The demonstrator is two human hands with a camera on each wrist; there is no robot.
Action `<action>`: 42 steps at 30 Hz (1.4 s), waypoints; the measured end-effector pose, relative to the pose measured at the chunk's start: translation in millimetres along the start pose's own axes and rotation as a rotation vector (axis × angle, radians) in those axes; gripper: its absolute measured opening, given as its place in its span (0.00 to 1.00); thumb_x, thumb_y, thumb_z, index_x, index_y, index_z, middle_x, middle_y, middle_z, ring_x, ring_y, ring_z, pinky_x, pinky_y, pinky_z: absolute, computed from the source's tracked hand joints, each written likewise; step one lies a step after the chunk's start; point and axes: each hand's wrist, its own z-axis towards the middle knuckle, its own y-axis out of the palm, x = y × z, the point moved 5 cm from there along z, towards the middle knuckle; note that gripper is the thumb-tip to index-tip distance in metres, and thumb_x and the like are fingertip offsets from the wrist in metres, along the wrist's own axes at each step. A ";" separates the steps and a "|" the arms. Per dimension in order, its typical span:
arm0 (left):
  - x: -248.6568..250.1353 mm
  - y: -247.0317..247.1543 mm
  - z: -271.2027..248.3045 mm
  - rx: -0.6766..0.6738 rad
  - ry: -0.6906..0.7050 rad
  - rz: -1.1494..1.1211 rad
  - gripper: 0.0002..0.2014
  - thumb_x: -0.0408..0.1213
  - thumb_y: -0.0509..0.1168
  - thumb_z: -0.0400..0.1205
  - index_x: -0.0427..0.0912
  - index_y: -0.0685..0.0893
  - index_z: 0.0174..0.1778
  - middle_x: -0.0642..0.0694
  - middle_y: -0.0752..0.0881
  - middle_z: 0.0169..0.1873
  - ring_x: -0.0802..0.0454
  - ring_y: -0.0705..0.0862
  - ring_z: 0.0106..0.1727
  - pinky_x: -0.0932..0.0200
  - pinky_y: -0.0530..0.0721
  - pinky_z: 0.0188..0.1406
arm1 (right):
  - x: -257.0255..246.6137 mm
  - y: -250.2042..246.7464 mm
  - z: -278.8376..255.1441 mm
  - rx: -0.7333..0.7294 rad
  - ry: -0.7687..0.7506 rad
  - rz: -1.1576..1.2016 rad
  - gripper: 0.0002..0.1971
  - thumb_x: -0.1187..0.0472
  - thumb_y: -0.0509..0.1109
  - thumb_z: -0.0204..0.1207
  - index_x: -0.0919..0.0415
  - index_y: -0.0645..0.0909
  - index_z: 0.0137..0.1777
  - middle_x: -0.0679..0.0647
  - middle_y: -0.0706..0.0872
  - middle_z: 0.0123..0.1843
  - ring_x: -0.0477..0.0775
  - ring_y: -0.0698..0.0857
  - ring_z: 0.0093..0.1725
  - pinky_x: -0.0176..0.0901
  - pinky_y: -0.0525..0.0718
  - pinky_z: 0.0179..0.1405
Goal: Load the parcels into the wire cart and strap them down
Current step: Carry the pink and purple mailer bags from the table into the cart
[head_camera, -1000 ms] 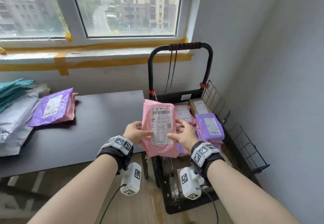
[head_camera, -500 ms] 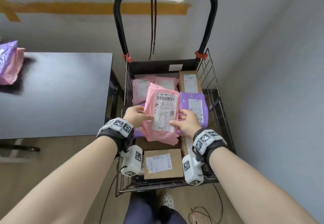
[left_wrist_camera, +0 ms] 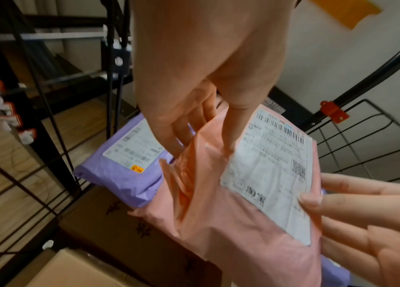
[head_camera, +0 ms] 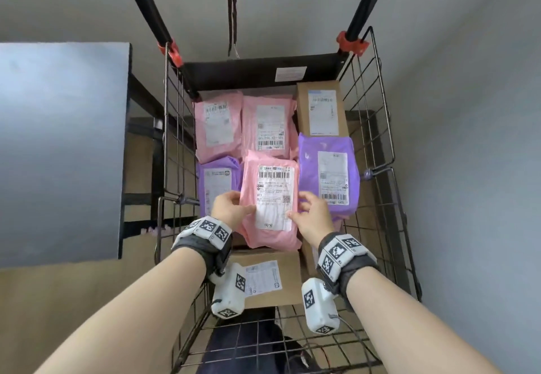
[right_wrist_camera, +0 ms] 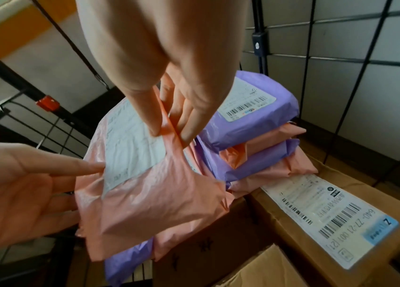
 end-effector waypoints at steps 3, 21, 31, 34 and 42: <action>-7.0 14.6 17.5 0.002 -0.009 -0.023 0.17 0.28 0.71 0.75 0.33 0.82 0.61 0.39 0.86 0.57 0.43 0.85 0.56 0.50 0.84 0.57 | 7.9 1.7 12.5 0.025 -0.042 -0.100 0.24 0.75 0.70 0.72 0.62 0.75 0.67 0.58 0.87 0.56 0.57 0.87 0.53 0.52 0.84 0.60; -16.4 29.6 70.7 0.136 0.103 -0.048 0.15 0.29 0.61 0.82 0.36 0.78 0.64 0.42 0.84 0.58 0.55 0.80 0.50 0.62 0.77 0.51 | 9.3 27.5 47.2 -0.085 -0.442 -1.036 0.34 0.56 0.67 0.77 0.50 0.58 0.82 0.52 0.49 0.86 0.52 0.47 0.84 0.52 0.41 0.82; 6.1 16.7 57.7 0.073 0.354 0.325 0.15 0.32 0.58 0.84 0.45 0.77 0.66 0.44 0.81 0.62 0.47 0.83 0.55 0.62 0.81 0.48 | 6.4 31.2 44.7 -0.135 -0.334 -1.098 0.36 0.57 0.64 0.79 0.46 0.51 0.83 0.51 0.41 0.86 0.50 0.40 0.84 0.54 0.38 0.82; 13.7 16.2 50.0 -0.002 0.362 0.449 0.17 0.31 0.59 0.83 0.44 0.77 0.68 0.43 0.78 0.66 0.44 0.81 0.60 0.53 0.80 0.61 | -4.0 26.2 38.4 -0.126 -0.325 -1.066 0.35 0.58 0.64 0.79 0.46 0.51 0.83 0.51 0.42 0.86 0.51 0.42 0.84 0.54 0.41 0.82; 30.7 -4.3 6.4 -0.003 0.335 0.523 0.20 0.27 0.58 0.82 0.45 0.75 0.70 0.44 0.78 0.68 0.50 0.82 0.52 0.68 0.77 0.40 | -29.4 4.8 3.5 -0.095 -0.317 -0.960 0.31 0.60 0.63 0.79 0.51 0.58 0.82 0.56 0.54 0.85 0.55 0.54 0.83 0.50 0.54 0.80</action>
